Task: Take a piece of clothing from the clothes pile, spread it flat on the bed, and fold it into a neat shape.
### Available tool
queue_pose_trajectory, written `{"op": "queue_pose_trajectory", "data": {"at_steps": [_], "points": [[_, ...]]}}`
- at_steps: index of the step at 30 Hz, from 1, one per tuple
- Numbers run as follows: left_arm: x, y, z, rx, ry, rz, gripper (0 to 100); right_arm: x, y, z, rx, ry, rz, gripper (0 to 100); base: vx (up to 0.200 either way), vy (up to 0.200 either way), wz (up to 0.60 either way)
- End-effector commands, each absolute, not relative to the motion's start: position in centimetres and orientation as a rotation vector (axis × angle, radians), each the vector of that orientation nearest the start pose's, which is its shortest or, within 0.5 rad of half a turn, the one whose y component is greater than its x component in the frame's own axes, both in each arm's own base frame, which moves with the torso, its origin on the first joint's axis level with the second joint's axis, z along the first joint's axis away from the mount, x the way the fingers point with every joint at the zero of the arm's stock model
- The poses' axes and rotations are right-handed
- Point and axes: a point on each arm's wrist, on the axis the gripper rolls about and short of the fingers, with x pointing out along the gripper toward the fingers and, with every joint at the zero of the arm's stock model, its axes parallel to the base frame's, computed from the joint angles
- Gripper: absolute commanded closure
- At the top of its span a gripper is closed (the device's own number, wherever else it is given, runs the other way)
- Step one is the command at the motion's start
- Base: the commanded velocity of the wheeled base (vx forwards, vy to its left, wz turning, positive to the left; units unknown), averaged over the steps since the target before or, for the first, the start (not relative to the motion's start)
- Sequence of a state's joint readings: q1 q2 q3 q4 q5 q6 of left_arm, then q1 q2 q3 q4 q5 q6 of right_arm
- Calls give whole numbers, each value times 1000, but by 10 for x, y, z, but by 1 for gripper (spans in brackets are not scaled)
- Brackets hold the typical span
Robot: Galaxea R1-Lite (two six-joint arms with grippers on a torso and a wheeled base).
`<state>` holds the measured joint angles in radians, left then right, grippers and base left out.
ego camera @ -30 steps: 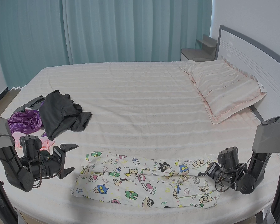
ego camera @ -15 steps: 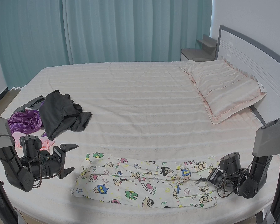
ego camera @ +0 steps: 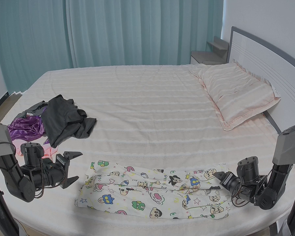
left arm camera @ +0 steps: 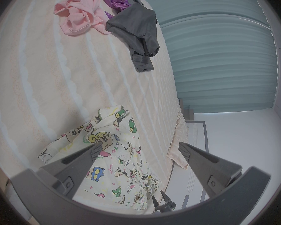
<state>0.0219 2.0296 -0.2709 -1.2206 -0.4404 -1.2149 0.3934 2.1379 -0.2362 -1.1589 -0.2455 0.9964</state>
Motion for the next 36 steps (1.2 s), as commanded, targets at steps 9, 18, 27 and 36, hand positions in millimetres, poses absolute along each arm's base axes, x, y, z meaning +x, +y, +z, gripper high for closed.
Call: {"op": "queue_pose_trajectory", "data": {"at_steps": [9,18,27,36], "points": [[259,-4,32,-1291,719,-36,0,213,86,0,800,659,-177,0,0,0,0],[258,-6,31,-1290,727,-37,0,205,83,-6,809,649,-164,0,-133,0,0],[259,-7,32,-1306,728,-37,0,202,83,-8,811,642,-158,0,0,0,0],[259,-4,32,-1310,721,-29,0,202,82,-7,817,636,-157,0,0,133,0]]}}
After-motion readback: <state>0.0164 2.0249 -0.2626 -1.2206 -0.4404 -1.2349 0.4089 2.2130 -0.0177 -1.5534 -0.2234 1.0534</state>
